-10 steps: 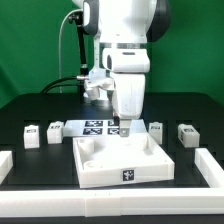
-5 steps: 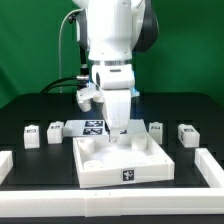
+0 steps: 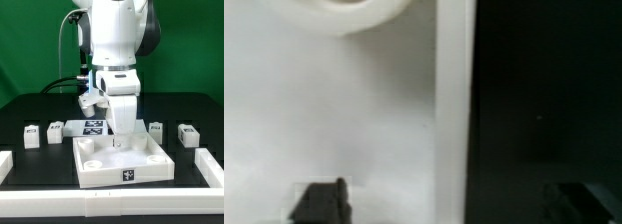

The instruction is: Assemble one leg

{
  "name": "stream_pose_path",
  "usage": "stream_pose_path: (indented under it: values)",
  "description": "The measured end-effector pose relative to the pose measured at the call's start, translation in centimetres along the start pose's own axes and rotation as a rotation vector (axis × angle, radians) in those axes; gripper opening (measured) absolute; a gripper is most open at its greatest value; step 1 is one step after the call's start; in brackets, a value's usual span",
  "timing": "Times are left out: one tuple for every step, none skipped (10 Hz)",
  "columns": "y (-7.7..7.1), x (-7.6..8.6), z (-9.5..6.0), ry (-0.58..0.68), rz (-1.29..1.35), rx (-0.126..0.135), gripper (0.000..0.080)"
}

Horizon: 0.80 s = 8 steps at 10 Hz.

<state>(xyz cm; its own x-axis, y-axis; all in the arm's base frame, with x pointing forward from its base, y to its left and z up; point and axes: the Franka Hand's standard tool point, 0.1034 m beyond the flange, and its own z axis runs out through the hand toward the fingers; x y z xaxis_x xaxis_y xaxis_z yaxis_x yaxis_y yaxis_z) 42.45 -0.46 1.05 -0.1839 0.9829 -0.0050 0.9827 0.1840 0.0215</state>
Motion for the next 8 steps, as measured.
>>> stream_pose_path:
  values:
    - [0.0, 0.0, 0.0, 0.0, 0.0, 0.0, 0.0388]
    - [0.0, 0.0, 0.0, 0.0, 0.0, 0.0, 0.0388]
    - [0.0, 0.0, 0.0, 0.0, 0.0, 0.0, 0.0188]
    - [-0.01, 0.0, 0.0, 0.0, 0.0, 0.0, 0.0068]
    - [0.0, -0.01, 0.0, 0.0, 0.0, 0.0, 0.0068]
    - [0.0, -0.01, 0.0, 0.0, 0.0, 0.0, 0.0057]
    - [0.0, -0.01, 0.0, 0.0, 0.001, 0.0, 0.0057]
    - [-0.01, -0.01, 0.0, 0.0, 0.001, 0.0, 0.0057]
